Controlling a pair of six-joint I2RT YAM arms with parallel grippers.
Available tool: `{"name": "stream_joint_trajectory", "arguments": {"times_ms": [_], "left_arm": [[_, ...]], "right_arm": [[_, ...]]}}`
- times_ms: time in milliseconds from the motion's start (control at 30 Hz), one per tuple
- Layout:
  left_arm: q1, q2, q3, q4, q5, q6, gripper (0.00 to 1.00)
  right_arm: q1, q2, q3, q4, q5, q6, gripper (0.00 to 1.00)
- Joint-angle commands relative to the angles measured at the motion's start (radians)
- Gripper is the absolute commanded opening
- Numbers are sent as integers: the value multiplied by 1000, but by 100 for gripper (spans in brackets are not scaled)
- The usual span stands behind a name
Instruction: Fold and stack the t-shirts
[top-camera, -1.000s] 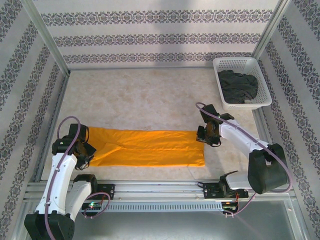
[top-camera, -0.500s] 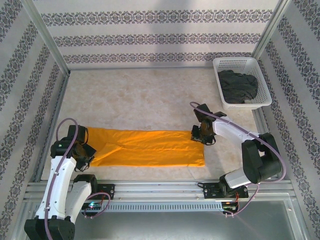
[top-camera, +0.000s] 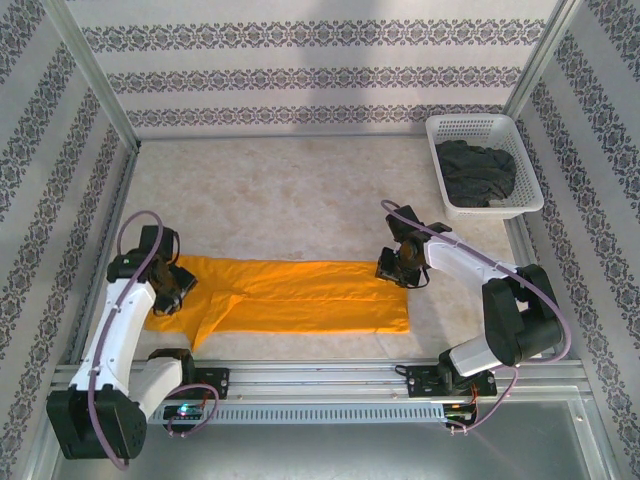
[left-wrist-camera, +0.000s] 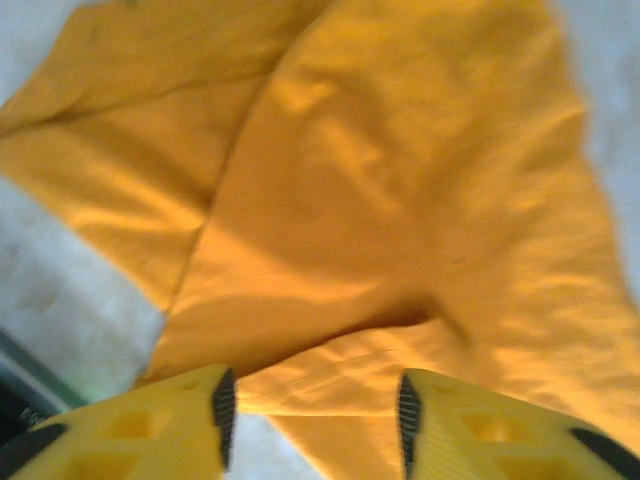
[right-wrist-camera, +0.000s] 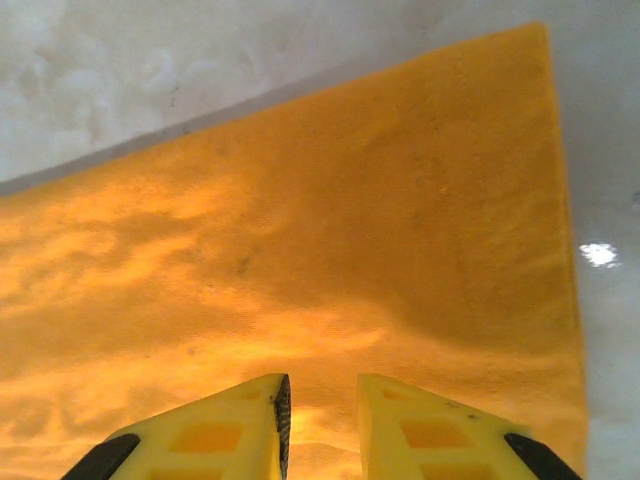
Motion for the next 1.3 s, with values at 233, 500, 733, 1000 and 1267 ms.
{"name": "stream_joint_trajectory", "arguments": {"times_ms": [233, 500, 733, 1000, 1267], "left_arm": [[56, 396, 74, 341, 56, 52, 18], [249, 750, 202, 442, 109, 197, 12], [302, 933, 326, 480, 255, 266, 17], [272, 899, 422, 528, 335, 277, 35], [84, 627, 309, 492, 304, 348, 43]], "right_arm": [[19, 114, 21, 49, 22, 192, 20], [-34, 321, 154, -36, 75, 254, 19], [-127, 462, 329, -115, 59, 241, 20], [-230, 806, 912, -255, -116, 1, 23], [-167, 573, 891, -137, -119, -131, 41]]}}
